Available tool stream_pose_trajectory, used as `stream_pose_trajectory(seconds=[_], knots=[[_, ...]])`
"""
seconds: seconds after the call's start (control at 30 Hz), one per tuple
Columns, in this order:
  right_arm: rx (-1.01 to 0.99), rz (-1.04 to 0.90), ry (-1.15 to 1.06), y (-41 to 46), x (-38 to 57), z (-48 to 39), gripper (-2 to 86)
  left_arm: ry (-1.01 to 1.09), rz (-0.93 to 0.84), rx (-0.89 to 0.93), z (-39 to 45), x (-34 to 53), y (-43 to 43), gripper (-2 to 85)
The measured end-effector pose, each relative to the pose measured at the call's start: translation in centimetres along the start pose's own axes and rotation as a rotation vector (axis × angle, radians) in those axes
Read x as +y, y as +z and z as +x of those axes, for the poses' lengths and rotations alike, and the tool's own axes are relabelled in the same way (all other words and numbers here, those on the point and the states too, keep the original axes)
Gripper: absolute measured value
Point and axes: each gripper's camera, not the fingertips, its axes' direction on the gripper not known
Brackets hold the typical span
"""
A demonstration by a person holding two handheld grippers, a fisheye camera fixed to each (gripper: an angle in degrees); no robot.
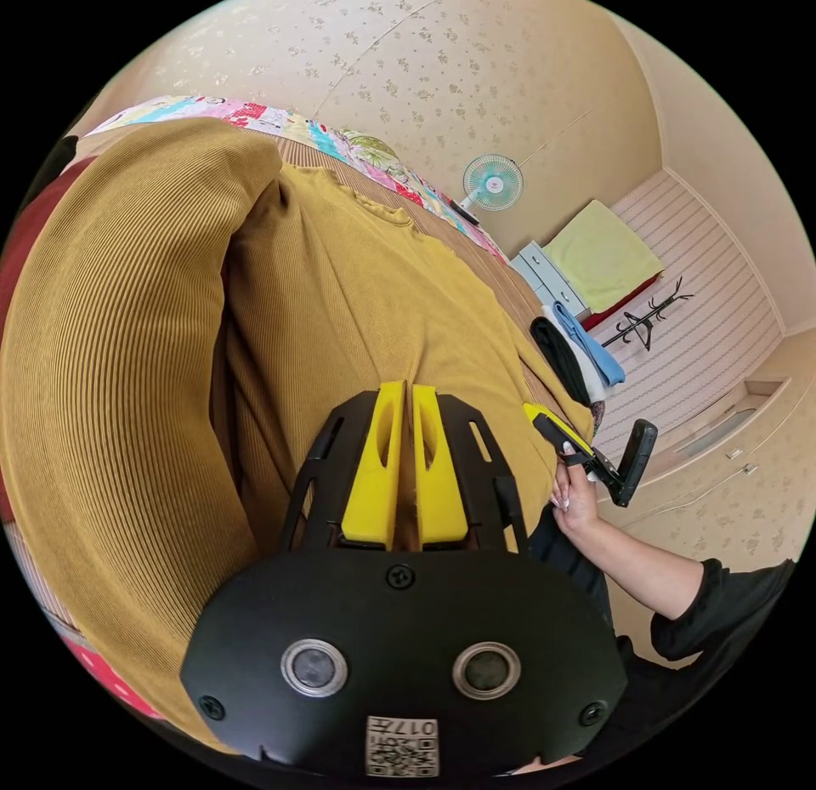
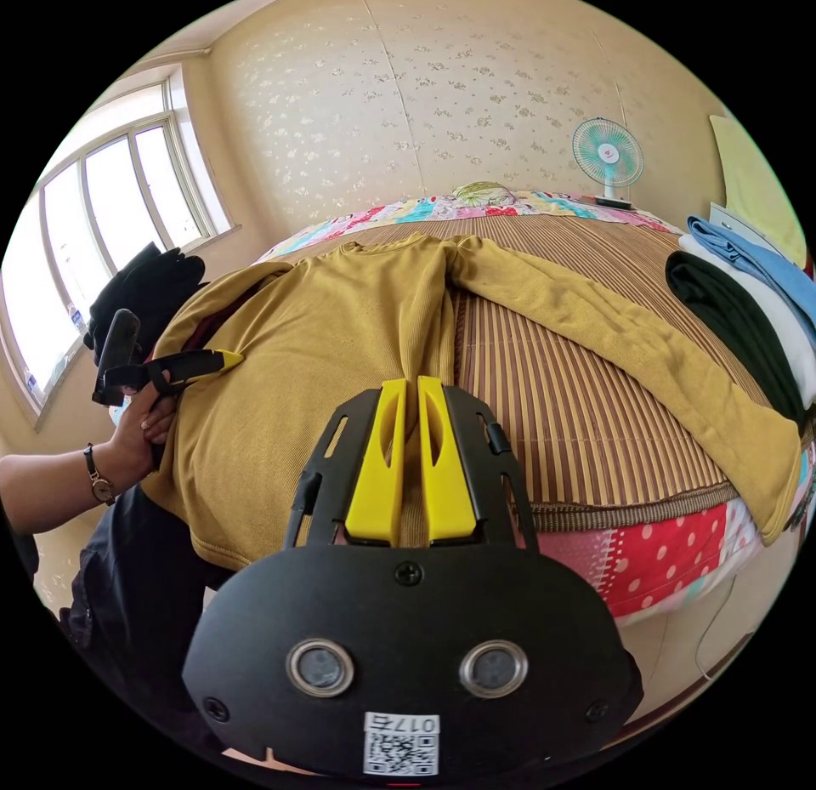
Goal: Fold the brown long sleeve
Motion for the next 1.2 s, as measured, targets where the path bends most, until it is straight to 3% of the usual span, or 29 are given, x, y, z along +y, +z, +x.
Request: stream_pose_trajectory(seconds=[1.2], knots=[[0.007,0.025,0.002,0.3,1.8,-3.0,3.3,0.003,0.005,0.004,3.2,1.5,-0.4,0.7]])
